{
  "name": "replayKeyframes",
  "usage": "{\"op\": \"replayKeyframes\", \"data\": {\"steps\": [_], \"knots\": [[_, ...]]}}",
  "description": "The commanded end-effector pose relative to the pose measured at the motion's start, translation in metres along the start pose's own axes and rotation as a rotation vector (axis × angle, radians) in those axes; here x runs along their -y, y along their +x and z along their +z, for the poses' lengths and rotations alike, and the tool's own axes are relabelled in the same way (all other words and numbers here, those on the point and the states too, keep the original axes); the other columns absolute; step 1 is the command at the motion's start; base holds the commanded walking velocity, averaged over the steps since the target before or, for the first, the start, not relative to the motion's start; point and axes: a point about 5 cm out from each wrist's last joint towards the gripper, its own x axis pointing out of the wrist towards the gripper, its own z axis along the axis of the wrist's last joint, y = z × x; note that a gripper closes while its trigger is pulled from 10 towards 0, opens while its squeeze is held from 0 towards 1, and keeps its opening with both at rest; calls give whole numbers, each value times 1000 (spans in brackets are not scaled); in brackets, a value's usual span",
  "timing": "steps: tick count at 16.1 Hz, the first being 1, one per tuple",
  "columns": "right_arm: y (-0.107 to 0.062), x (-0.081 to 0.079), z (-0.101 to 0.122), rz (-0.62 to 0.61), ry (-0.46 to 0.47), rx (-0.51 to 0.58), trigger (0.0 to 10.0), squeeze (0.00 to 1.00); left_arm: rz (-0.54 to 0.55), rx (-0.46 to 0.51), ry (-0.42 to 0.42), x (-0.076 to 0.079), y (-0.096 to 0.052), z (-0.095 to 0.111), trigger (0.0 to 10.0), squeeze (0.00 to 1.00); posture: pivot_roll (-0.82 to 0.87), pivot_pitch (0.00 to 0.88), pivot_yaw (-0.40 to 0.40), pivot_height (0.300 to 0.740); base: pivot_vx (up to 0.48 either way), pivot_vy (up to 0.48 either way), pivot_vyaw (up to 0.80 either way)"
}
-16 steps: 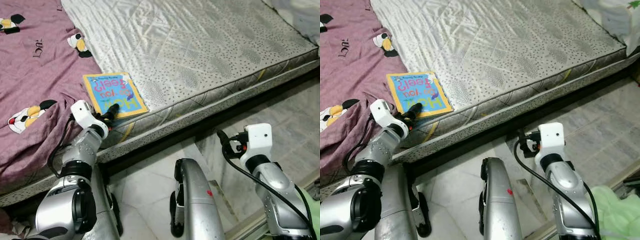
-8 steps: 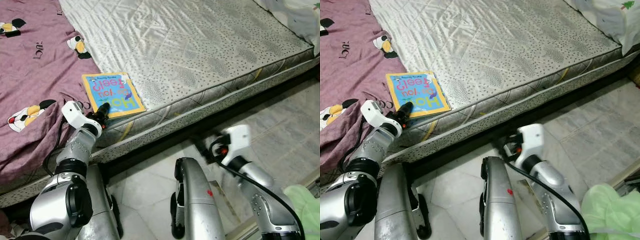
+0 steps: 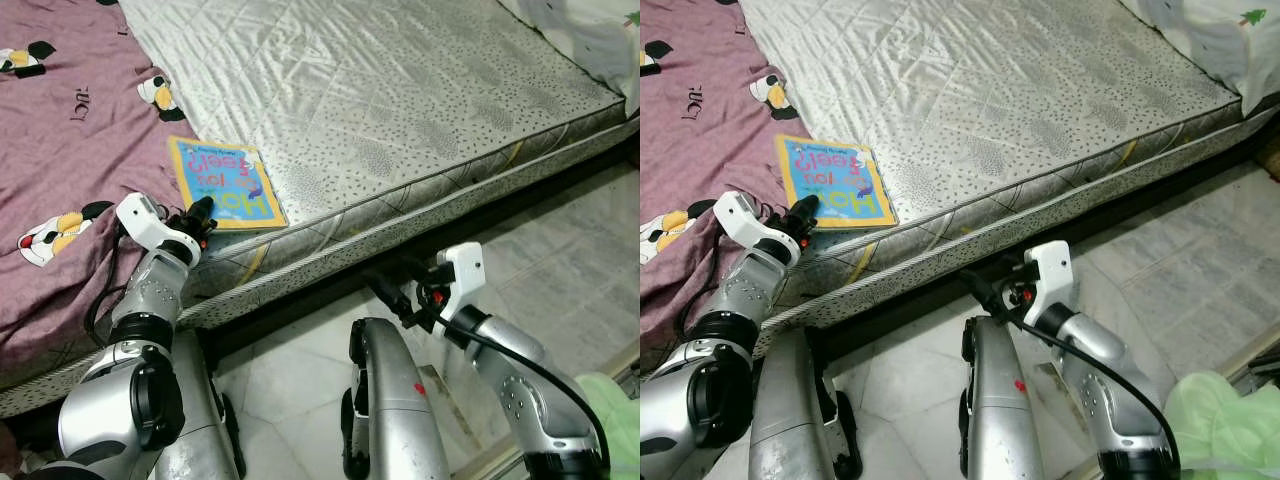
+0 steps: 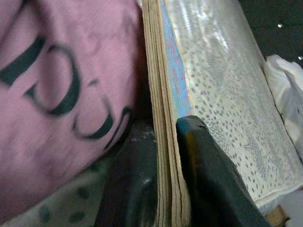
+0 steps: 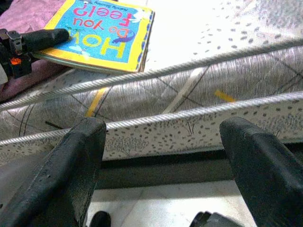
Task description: Clean up the room
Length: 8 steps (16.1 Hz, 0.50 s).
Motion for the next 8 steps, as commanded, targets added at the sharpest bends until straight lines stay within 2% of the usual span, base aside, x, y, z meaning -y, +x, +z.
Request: {"op": "replayKeyframes", "data": {"steps": [1, 2, 3, 4, 6, 8], "knots": [[0, 0, -1, 8, 11, -10, 10000, 0, -18, 2, 63, 3, 0, 0, 0, 0, -189, 138, -45, 533, 0, 0, 0], [3, -2, 1, 13, 10, -6, 10000, 0, -71, 44, 55, 13, 4, 4, 0, 0, -187, 134, -46, 533, 0, 0, 0], [3, -3, 1, 15, 8, -6, 10000, 0, -85, 61, 57, 16, 5, 6, 0, 0, -185, 130, -46, 533, 0, 0, 0], [5, -5, 1, 20, 6, -6, 10000, 0, -121, 110, 80, 24, 7, 16, 0, 0, -177, 121, -49, 533, 0, 0, 0], [11, -5, 2, 17, 1, -5, 10000, 0, -152, 202, 156, 36, 9, 36, 0, 0, -156, 106, -52, 533, 0, 0, 0], [20, -4, 1, -19, 0, 5, 10000, 0, -184, 312, 303, 50, 3, 62, 0, 0, -125, 95, -54, 533, 0, 0, 0]]}}
